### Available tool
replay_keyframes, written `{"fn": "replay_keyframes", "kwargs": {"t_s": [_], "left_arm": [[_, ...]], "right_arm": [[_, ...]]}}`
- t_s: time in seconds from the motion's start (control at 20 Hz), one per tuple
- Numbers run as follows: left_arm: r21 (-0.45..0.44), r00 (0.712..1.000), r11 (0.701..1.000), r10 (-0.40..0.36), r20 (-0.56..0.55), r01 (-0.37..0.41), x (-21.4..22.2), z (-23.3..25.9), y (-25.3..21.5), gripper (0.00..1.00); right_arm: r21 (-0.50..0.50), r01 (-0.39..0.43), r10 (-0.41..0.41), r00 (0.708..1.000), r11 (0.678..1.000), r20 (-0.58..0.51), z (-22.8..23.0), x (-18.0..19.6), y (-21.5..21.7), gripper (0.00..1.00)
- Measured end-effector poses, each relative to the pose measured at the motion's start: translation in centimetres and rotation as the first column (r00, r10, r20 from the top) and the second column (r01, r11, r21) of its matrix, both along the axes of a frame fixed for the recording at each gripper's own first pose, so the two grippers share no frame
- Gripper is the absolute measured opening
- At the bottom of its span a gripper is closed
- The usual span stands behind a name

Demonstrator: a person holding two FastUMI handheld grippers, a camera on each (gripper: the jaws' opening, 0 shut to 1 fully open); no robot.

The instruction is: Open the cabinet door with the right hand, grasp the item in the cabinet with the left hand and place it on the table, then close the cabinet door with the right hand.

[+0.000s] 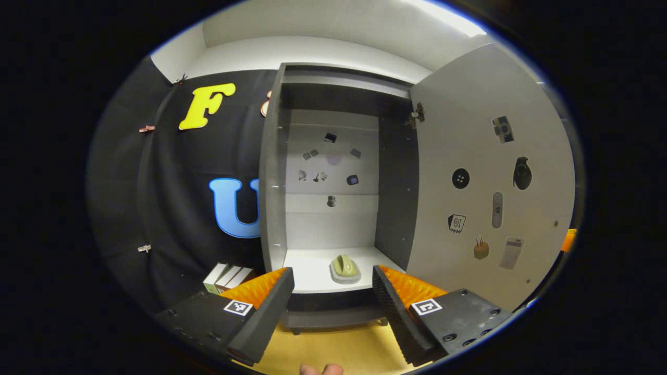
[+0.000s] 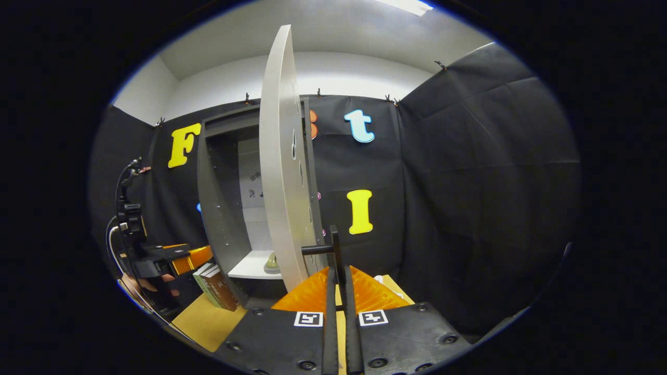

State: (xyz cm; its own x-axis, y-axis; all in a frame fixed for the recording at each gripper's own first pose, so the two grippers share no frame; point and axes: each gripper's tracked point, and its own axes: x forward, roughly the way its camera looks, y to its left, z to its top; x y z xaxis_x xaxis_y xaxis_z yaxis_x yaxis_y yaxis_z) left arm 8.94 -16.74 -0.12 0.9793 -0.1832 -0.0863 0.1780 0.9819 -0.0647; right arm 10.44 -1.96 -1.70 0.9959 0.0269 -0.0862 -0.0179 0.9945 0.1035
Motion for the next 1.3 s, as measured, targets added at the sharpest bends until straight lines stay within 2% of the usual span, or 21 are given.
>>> {"fn": "replay_keyframes", "kwargs": {"t_s": [0.05, 0.25, 0.3, 0.35, 0.5, 0.6, 0.75, 0.8, 0.85, 0.95, 1.15, 1.3], "left_arm": [[-0.003, 1.0, 1.0, -0.01, -0.008, 0.01, 0.7, -0.2, -0.7, 0.95], [0.023, 0.999, 0.999, -0.031, -0.033, 0.032, 3.5, -0.3, -2.4, 0.92], [0.028, 0.998, 0.999, -0.038, -0.041, 0.039, 4.3, -0.3, -2.6, 0.95], [0.029, 0.998, 0.999, -0.044, -0.053, 0.046, 5.3, -0.5, -2.8, 0.95], [0.023, 0.994, 0.998, -0.062, -0.093, 0.065, 8.1, -0.7, -3.5, 0.94], [0.046, 0.99, 0.996, -0.073, -0.12, 0.079, 10.1, -0.9, -3.9, 0.94], [0.06, 0.981, 0.994, -0.084, -0.174, 0.096, 13.3, -2.4, -4.7, 0.94], [0.053, 0.977, 0.994, -0.088, -0.196, 0.1, 14.5, -3.0, -5.0, 0.93], [0.05, 0.972, 0.993, -0.091, -0.218, 0.104, 15.4, -3.5, -5.2, 0.93], [0.066, 0.964, 0.991, -0.095, -0.247, 0.114, 17.6, -4.5, -6.0, 0.91], [0.112, 0.932, 0.983, -0.1, -0.347, 0.147, 21.8, -8.2, -7.8, 0.82], [0.121, 0.914, 0.983, -0.078, -0.399, 0.137, 24.8, -10.1, -8.6, 0.69]], "right_arm": [[0.007, -0.008, 0.008, 1.0, 1.0, -0.004, -0.2, -0.3, 0.1, 0.1], [0.014, -0.017, 0.017, 1.0, 1.0, 0.006, 0.4, -1.3, -0.5, 0.11], [0.012, -0.01, 0.01, 1.0, 1.0, 0.012, 0.8, -1.7, -0.9, 0.17], [0.0, -0.002, 0.002, 1.0, 1.0, 0.019, 0.9, -1.9, -1.4, 0.28], [-0.063, 0.074, -0.07, 0.996, 0.995, 0.064, 1.3, -2.9, -5.4, 0.98], [-0.059, 0.143, -0.135, 0.983, 0.988, 0.121, 2.4, -4.1, -8.2, 0.96], [-0.024, 0.189, -0.186, 0.976, 0.982, 0.115, 0.8, -4.0, -10.2, 0.97], [-0.034, 0.202, -0.197, 0.975, 0.979, 0.104, 0.2, -3.8, -11.0, 0.92], [-0.051, 0.22, -0.215, 0.972, 0.974, 0.09, -0.6, -3.9, -12.0, 0.98], [-0.064, 0.232, -0.227, 0.972, 0.971, 0.067, -1.2, -3.6, -12.9, 0.98], [-0.078, 0.238, -0.236, 0.971, 0.968, 0.041, -2.3, -3.4, -14.2, 0.98], [-0.085, 0.245, -0.244, 0.97, 0.966, 0.021, -3.0, -3.2, -15.4, 0.98]]}}
